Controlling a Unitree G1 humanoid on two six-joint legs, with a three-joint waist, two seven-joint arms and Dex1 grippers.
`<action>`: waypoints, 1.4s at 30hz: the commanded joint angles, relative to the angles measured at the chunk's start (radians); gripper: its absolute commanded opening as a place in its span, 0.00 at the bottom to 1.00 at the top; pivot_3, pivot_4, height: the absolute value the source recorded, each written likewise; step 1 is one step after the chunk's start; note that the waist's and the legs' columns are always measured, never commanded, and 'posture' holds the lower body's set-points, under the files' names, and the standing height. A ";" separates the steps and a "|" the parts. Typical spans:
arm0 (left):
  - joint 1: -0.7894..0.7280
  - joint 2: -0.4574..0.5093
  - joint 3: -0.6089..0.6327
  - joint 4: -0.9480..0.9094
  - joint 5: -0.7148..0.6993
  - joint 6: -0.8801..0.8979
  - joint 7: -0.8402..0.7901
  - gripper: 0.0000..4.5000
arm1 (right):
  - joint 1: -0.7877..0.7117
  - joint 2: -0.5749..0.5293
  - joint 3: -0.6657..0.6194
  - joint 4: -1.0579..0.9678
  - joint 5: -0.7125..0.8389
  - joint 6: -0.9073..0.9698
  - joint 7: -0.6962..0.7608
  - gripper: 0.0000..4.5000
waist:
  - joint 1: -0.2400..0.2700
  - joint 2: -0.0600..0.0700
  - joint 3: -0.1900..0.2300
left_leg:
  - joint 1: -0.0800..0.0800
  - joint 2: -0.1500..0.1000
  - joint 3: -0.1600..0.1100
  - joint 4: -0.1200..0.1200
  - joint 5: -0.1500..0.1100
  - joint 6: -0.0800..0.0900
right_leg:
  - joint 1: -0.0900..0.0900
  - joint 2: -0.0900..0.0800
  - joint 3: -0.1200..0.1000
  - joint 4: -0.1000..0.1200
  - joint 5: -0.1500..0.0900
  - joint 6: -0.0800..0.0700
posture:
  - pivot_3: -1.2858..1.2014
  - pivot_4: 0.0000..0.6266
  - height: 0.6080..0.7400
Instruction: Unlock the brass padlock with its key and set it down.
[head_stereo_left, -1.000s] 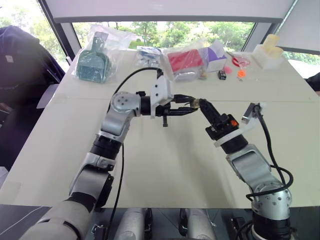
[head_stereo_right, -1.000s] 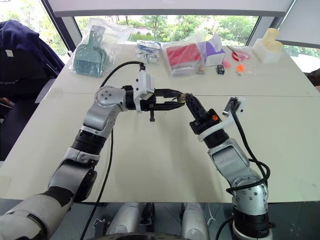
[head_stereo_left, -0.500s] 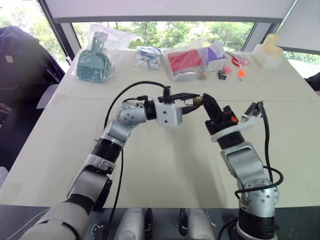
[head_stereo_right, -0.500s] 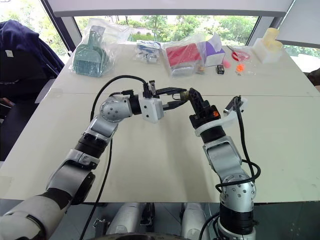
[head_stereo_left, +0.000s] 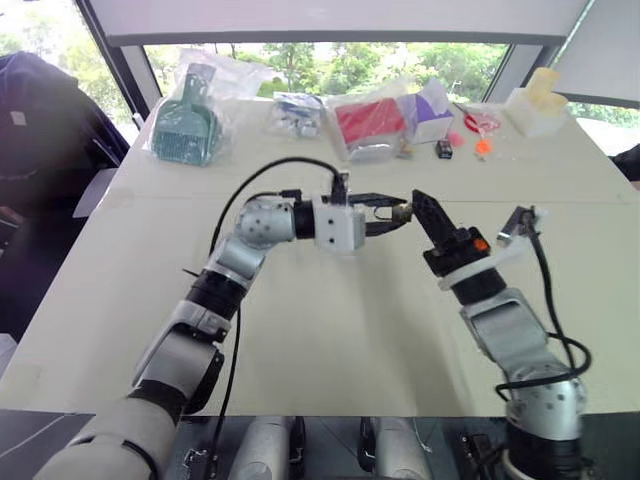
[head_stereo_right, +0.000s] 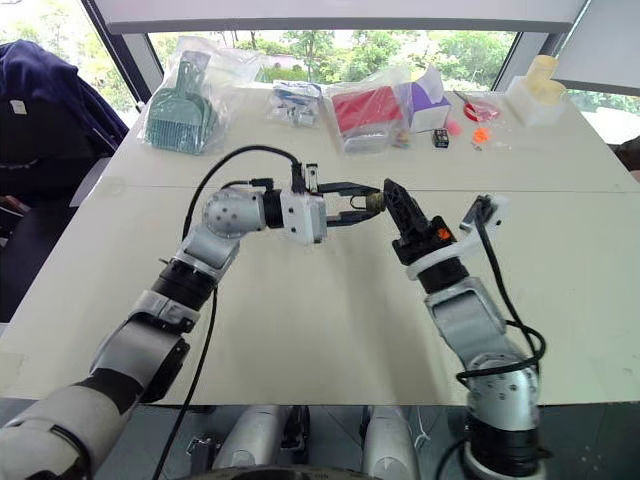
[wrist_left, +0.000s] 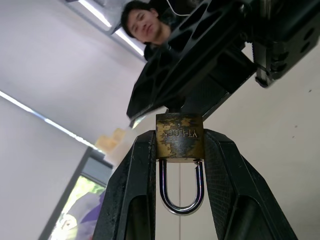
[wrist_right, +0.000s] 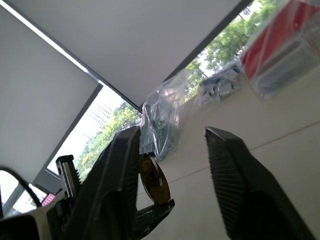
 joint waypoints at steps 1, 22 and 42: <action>-0.056 0.003 0.027 0.032 -0.083 0.032 -0.090 0.17 | 0.011 -0.101 -0.073 -0.033 0.119 0.060 0.122 0.87 | 0.000 0.000 0.000 | 0.000 0.000 0.000 0.000 0.000 0.000 | 0.000 0.000 0.000 0.000 0.000 0.000 | 0.52 0.24 0.96; -0.056 -0.039 0.040 0.023 -0.136 0.024 -0.190 0.17 | -0.028 -0.174 -0.022 0.042 0.143 0.147 0.167 0.75 | 0.005 0.000 0.000 | 0.000 0.000 0.000 0.001 0.000 0.001 | 0.001 -0.001 0.000 0.000 0.000 0.000 | 0.52 0.24 0.96; -0.058 -0.037 0.056 -0.022 -0.174 0.191 -0.204 0.82 | -0.020 -0.172 -0.015 0.084 0.085 0.180 0.195 0.00 | 0.005 0.000 0.000 | 0.000 0.000 -0.001 0.001 0.000 0.001 | 0.001 0.000 0.000 0.000 0.000 0.000 | 0.52 0.24 0.96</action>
